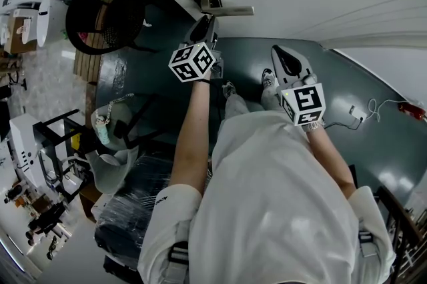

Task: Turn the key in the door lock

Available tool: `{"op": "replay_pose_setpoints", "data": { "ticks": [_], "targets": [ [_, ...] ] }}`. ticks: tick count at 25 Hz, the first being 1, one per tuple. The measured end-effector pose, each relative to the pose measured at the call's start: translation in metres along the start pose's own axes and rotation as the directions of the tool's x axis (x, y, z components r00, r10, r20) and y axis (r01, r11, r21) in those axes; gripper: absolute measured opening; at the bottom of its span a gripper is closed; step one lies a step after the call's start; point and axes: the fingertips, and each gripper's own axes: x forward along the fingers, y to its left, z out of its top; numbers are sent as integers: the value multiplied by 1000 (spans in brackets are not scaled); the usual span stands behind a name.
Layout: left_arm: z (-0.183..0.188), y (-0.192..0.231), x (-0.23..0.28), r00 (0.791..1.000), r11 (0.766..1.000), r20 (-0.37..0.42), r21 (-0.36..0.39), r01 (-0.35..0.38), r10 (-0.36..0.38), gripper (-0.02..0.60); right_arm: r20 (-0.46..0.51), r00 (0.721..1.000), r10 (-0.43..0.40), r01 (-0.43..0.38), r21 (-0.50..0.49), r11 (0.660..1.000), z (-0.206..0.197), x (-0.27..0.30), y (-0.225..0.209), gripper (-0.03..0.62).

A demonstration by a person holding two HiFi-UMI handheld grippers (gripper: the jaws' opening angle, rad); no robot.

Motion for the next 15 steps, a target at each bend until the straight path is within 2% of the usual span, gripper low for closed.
{"op": "replay_pose_setpoints", "data": {
  "ticks": [1,2,4,6,9,10,11,12,15],
  "targets": [
    [0,0,0,1000,1000,6,-22,9,-9,100,-1,1000,-1,1,0,1000,0,0,-1,-8],
    [0,1,1,1000,1000,3,-6,5,-5,101,-1,1000,-3,3,0,1000,1,1,-1,-8],
    [-1,0,2,999,992,-24,124,-31,34,101,-1,1000,-7,7,1,1000,1,2,-3,-8],
    [-2,-2,3,994,954,-55,291,-74,94,103,-1,1000,-9,9,2,1000,2,3,-4,-8],
    [-4,-4,5,982,868,-67,481,-122,175,104,-2,1000,-5,5,0,1000,1,5,-3,-8],
    [-6,-5,6,979,835,-61,533,-133,195,104,-2,1000,-2,2,0,1000,1,6,-2,-8],
    [-8,-5,7,975,793,-51,592,-143,214,104,-2,1000,0,0,-1,1000,1,7,-1,-8],
    [-9,-5,8,971,738,-35,657,-155,236,104,-2,1000,1,-1,-1,1000,1,8,-1,-8],
    [-10,-8,7,957,544,19,820,-181,289,104,-1,1000,-1,1,0,1000,2,9,-1,-8]
  ]
}}
